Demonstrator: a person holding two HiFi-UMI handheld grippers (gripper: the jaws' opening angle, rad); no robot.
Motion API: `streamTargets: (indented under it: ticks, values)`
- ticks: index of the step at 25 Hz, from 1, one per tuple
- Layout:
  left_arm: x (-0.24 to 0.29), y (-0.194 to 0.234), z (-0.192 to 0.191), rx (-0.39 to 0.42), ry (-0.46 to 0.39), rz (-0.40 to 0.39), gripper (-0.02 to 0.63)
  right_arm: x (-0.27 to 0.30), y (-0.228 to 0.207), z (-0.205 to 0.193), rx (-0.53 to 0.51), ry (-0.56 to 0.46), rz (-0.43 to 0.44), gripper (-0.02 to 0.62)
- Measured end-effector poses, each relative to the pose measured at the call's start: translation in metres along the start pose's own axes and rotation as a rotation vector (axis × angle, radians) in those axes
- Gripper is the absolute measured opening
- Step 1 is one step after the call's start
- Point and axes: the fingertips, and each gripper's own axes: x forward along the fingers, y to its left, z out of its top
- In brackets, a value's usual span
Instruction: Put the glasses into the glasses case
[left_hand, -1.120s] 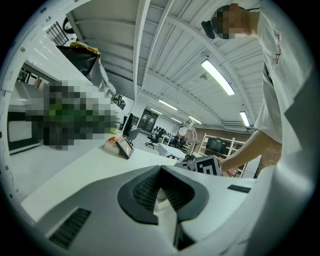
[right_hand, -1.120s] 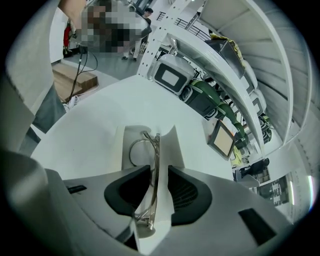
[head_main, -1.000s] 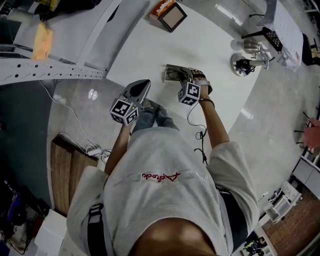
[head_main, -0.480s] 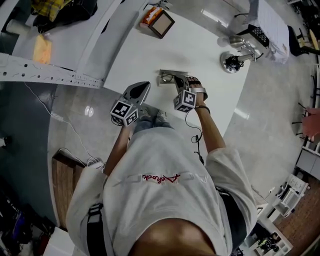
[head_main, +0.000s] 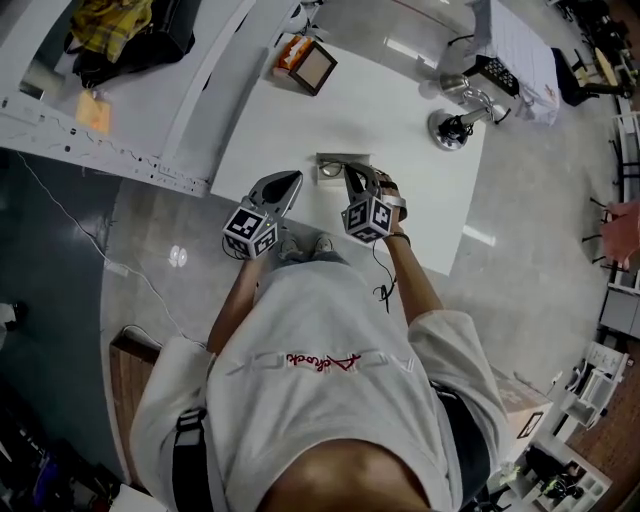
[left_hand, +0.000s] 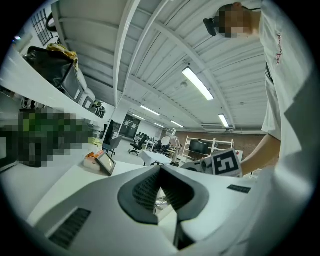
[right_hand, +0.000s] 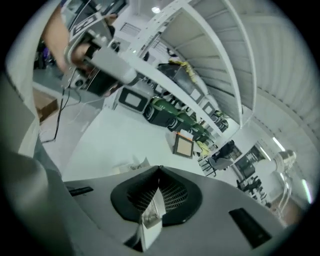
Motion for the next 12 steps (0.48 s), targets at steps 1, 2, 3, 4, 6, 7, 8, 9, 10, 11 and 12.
streamTargets:
  ticks: [1,2,3,4,6,7,8,9,10,11,12]
  values:
    - [-0.001,0.000,0.000,0.003,0.002,-0.005,0.020,-0.005,-0.005,0.009,0.088,-0.035,-0.018,0.031]
    - [-0.002,0.000,0.000,0.007,0.005,-0.011,0.020,-0.010,-0.010,0.018,0.185,-0.078,-0.034,0.031]
    - [-0.003,0.000,0.000,0.011,0.007,-0.015,0.020,-0.015,-0.017,0.026,0.288,-0.128,-0.048,0.031]
    - [-0.003,-0.001,0.001,0.013,0.008,-0.019,0.020,-0.022,-0.024,0.034,0.394,-0.184,-0.061,0.031]
    - [-0.004,-0.005,0.001,0.015,0.009,-0.026,0.020,-0.038,-0.038,0.046,0.595,-0.306,-0.081,0.031]
    - [-0.004,-0.008,0.002,0.015,0.009,-0.030,0.020,-0.046,-0.044,0.050,0.681,-0.366,-0.086,0.031]
    - [-0.004,-0.011,0.001,0.016,0.010,-0.033,0.020,-0.054,-0.048,0.053,0.755,-0.425,-0.089,0.031]
    - [-0.004,-0.014,0.001,0.017,0.013,-0.036,0.020,-0.062,-0.052,0.056,0.816,-0.477,-0.093,0.031]
    - [-0.004,-0.017,0.000,0.017,0.016,-0.040,0.020,-0.069,-0.054,0.058,0.862,-0.521,-0.100,0.031]
    - [-0.004,-0.020,-0.001,0.018,0.019,-0.044,0.020,-0.075,-0.055,0.059,0.890,-0.553,-0.109,0.031]
    - [-0.003,-0.024,-0.002,0.019,0.022,-0.047,0.020,-0.081,-0.056,0.059,0.903,-0.575,-0.118,0.031]
